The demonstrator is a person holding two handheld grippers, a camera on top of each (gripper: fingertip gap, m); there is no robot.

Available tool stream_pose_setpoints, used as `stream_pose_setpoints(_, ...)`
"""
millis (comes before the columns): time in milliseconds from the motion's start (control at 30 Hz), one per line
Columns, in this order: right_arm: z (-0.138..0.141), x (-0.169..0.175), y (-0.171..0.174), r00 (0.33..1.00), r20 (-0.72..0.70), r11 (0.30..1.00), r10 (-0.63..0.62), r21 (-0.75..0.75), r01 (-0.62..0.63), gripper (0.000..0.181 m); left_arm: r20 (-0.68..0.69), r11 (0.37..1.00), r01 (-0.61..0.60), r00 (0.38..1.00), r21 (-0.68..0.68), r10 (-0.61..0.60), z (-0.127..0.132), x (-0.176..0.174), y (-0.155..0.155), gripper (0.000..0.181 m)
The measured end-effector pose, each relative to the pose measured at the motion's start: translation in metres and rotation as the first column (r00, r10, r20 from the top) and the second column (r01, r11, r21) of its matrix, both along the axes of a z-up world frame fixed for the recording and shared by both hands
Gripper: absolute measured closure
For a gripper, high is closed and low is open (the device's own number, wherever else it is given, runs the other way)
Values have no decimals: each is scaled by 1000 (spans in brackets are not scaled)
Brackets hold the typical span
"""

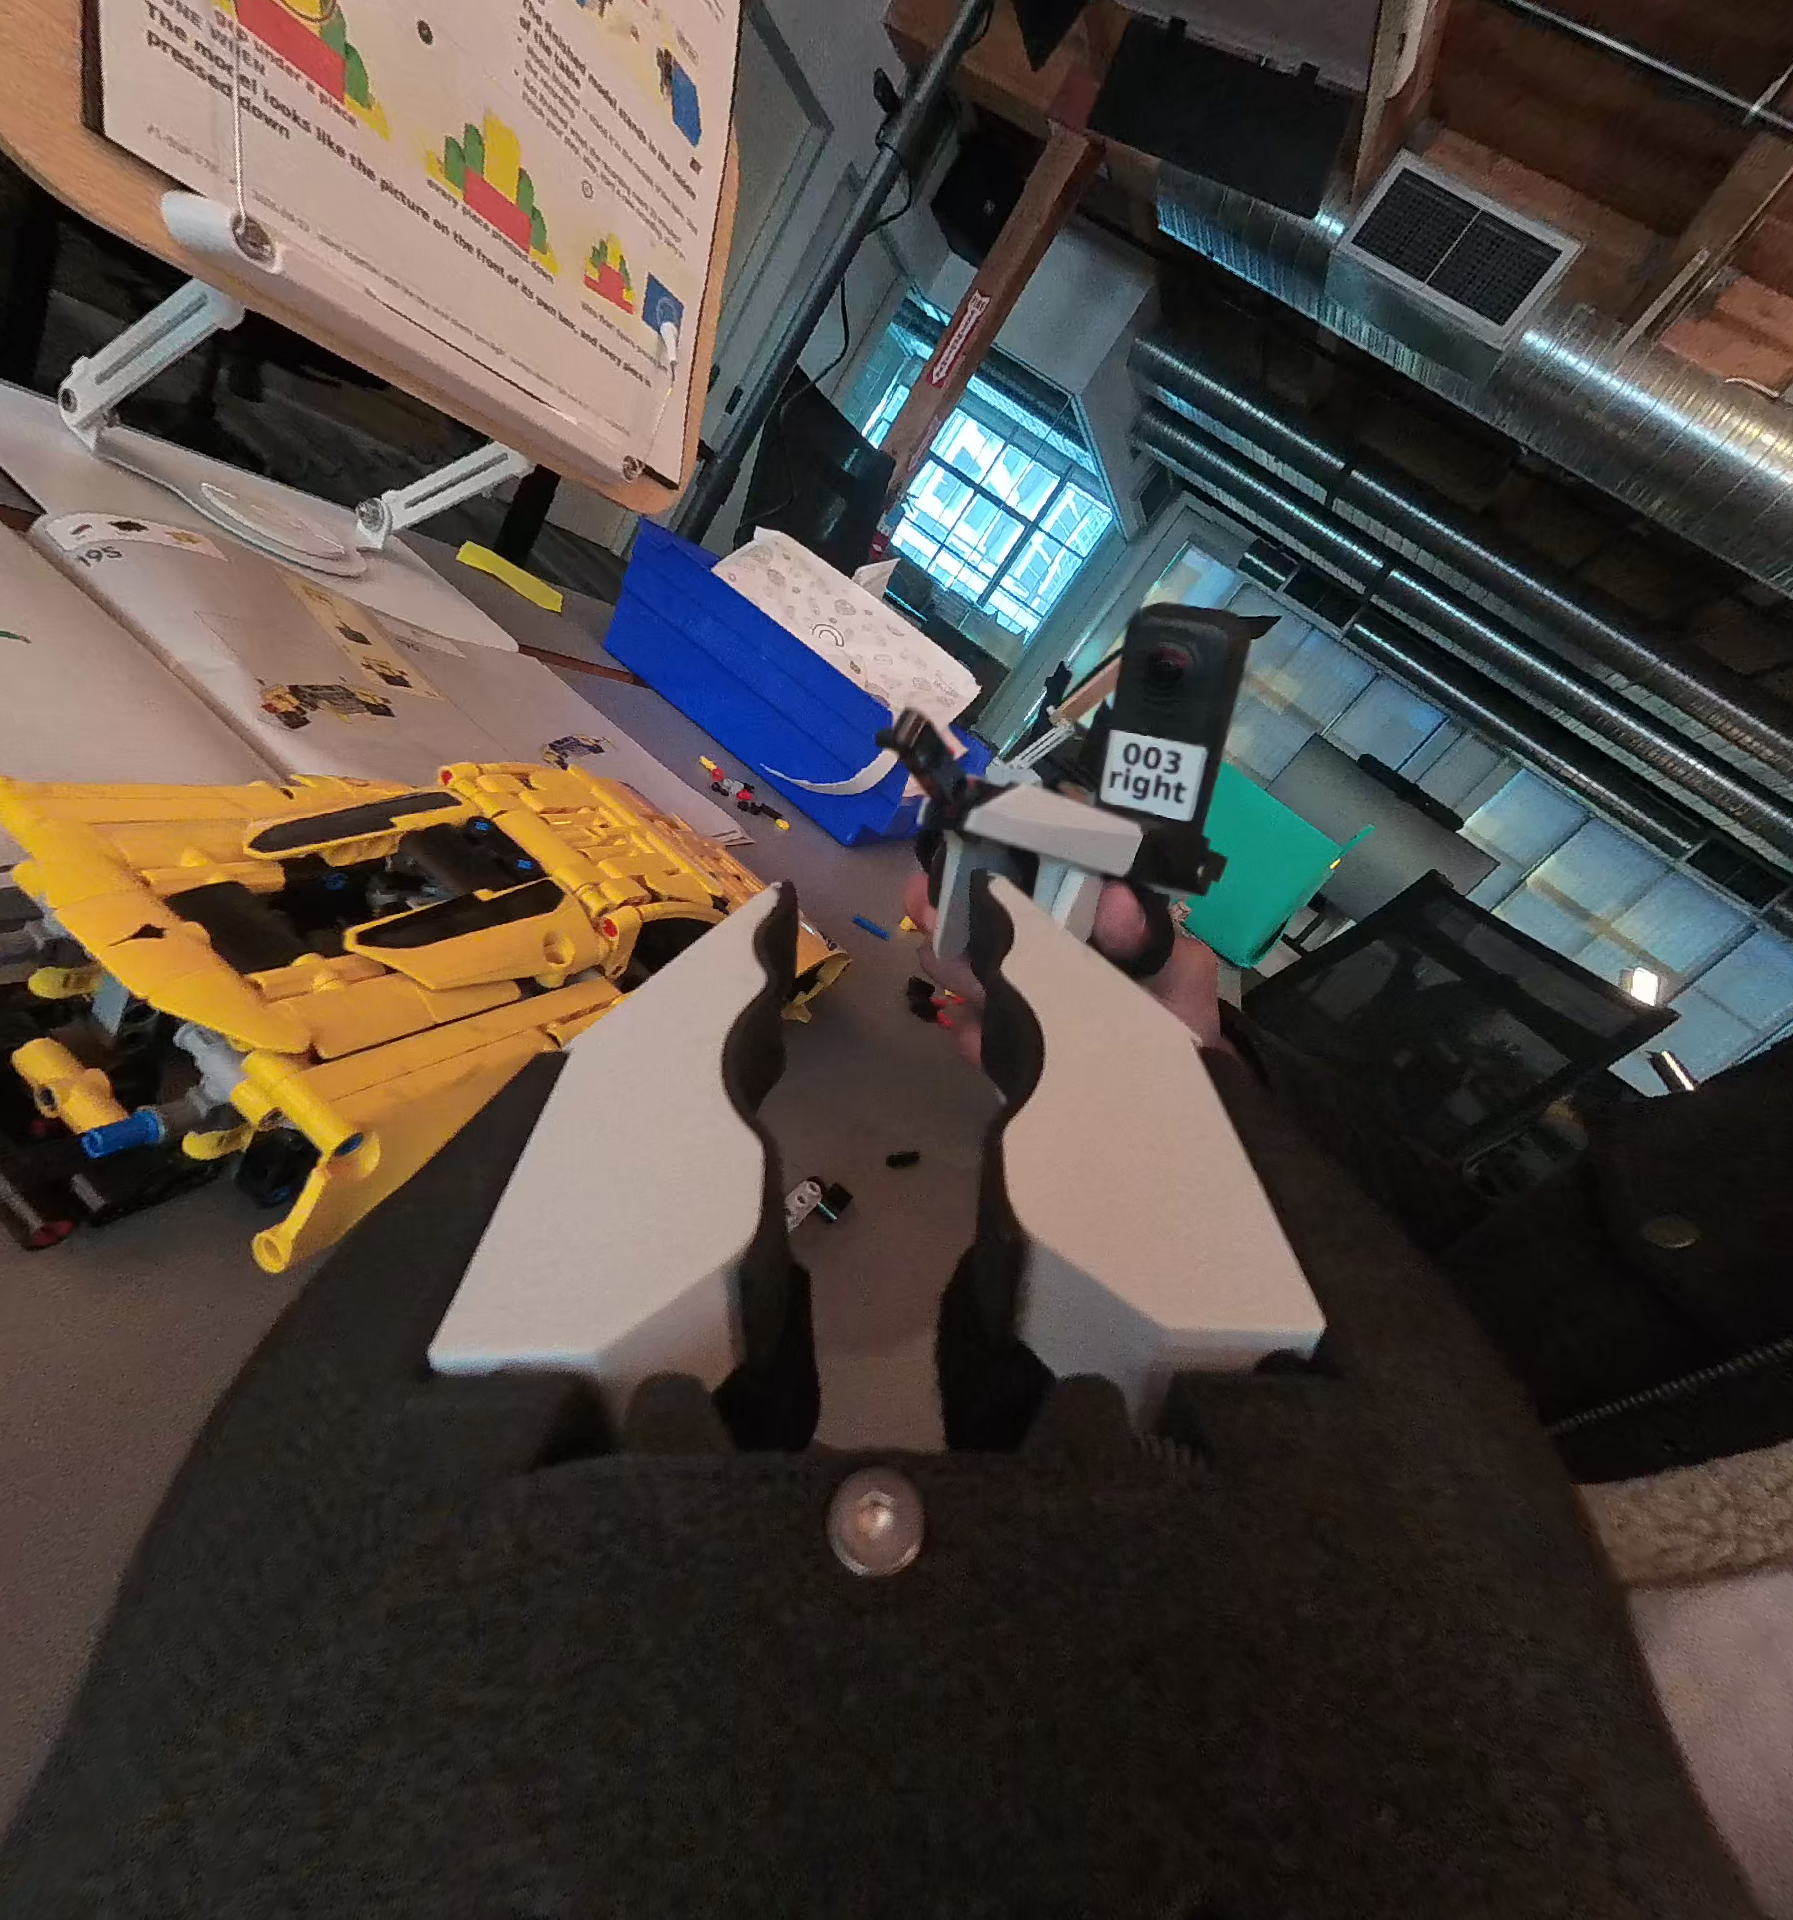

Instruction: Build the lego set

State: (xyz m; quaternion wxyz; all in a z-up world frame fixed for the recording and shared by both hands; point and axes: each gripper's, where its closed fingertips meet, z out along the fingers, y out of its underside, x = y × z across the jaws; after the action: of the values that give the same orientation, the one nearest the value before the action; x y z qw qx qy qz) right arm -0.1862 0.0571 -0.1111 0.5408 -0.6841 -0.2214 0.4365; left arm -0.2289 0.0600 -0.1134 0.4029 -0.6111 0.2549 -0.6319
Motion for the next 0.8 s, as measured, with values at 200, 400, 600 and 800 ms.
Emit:
stream_pose_setpoints(200,-5,-21,-1,975,199,978,-100,202,59,175,-50,1000,4,999,23,-3,-5,8,-4,152)
stream_pose_setpoints(400,-15,-36,0,928,331,953,-171,295,70,175,-43,999,6,999,45,-4,-1,6,-6,176)
stream_pose_setpoints(600,-22,-37,2,919,351,959,-181,269,86,174,-29,1000,16,999,20,-15,-2,7,-5,178)
stream_pose_setpoints(800,-25,-42,5,942,284,977,-178,169,134,174,-30,1000,-5,1000,12,5,-3,5,0,174)
